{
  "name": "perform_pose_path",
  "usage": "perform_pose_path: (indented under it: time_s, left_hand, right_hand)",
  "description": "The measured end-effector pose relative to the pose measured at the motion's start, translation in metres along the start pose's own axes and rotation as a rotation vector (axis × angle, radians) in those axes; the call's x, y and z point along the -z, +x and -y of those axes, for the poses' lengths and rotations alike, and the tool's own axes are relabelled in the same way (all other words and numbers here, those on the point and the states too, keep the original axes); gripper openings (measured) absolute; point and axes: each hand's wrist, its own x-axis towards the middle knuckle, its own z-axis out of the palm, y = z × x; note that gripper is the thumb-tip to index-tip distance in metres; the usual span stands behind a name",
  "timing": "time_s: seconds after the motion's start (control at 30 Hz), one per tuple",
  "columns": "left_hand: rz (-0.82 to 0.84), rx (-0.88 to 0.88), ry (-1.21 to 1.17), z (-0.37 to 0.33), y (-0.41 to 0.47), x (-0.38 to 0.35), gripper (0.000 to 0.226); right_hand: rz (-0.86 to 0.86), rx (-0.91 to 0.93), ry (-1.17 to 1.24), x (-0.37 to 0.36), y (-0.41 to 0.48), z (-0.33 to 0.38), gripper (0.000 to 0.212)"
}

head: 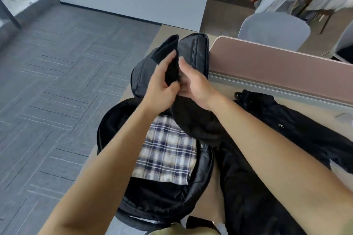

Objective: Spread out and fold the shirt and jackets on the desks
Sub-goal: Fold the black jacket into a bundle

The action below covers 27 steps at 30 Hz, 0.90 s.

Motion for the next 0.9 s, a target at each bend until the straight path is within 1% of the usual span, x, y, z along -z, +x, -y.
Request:
perform_pose_path:
  time_s: [0.07, 0.13, 0.2, 0.27, 0.37, 0.4, 0.47, 0.53, 0.6, 0.67, 0.7, 0.73, 0.77, 0.83, 0.87, 0.9]
  left_hand:
    - [0.118, -0.097, 0.027, -0.016, 0.012, -0.027, 0.054]
    - [0.183, -0.115, 0.011, -0.023, 0.023, -0.047, 0.047]
    - [0.246, -0.144, 0.021, -0.021, 0.032, -0.062, 0.046]
    - [0.294, -0.193, 0.031, -0.020, 0.037, -0.080, 0.044]
    - [0.323, -0.296, 0.076, -0.030, 0.041, -0.115, 0.036]
    - [0.338, -0.309, 0.081, -0.032, 0.041, -0.127, 0.033]
    - [0.391, -0.331, 0.089, -0.034, 0.043, -0.148, 0.035]
    - [0.450, -0.383, 0.099, -0.032, 0.043, -0.165, 0.035]
    - [0.442, -0.463, 0.100, -0.029, 0.038, -0.180, 0.023]
    - [0.308, -0.484, 0.159, -0.016, 0.028, -0.196, 0.018]
    - [0.231, -0.432, 0.243, -0.007, 0.021, -0.203, 0.023]
    - [0.193, -0.324, 0.350, 0.003, 0.015, -0.210, 0.034]
    - [0.215, -0.162, 0.474, 0.015, 0.008, -0.217, 0.050]
    - [0.365, 0.183, 0.690, 0.044, -0.006, -0.230, 0.081]
    - [0.439, 0.329, 0.724, 0.058, -0.013, -0.237, 0.089]
    - [0.504, 0.457, 0.707, 0.071, -0.019, -0.245, 0.093]
  right_hand:
    - [-0.151, 0.056, 0.024, 0.005, -0.005, 0.027, 0.041]
    - [-0.289, 0.057, -0.040, 0.017, -0.014, 0.040, 0.032]
    - [-0.347, 0.034, -0.077, 0.030, -0.022, 0.045, 0.037]
    - [-0.409, -0.007, -0.029, 0.044, -0.030, 0.047, 0.042]
    - [-0.581, -0.050, 0.047, 0.073, -0.039, 0.044, 0.048]
    - [-0.635, -0.058, 0.072, 0.084, -0.042, 0.043, 0.044]
    - [-0.688, -0.084, 0.152, 0.106, -0.052, 0.040, 0.023]
    - [-0.740, -0.104, 0.254, 0.128, -0.065, 0.034, 0.022]
    - [-0.809, -0.087, 0.339, 0.152, -0.077, 0.025, 0.020]
    - [-0.851, -0.057, 0.440, 0.179, -0.091, 0.016, 0.025]
    - [-0.873, -0.040, 0.493, 0.194, -0.099, 0.014, 0.030]
    - [-0.904, -0.021, 0.541, 0.208, -0.107, 0.012, 0.032]
    - [-0.930, 0.004, 0.581, 0.225, -0.113, 0.009, 0.032]
    - [-0.990, 0.047, 0.620, 0.257, -0.129, 0.005, 0.032]
    - [-1.029, 0.054, 0.612, 0.274, -0.137, 0.004, 0.032]
    - [-1.063, 0.052, 0.596, 0.294, -0.145, 0.000, 0.031]
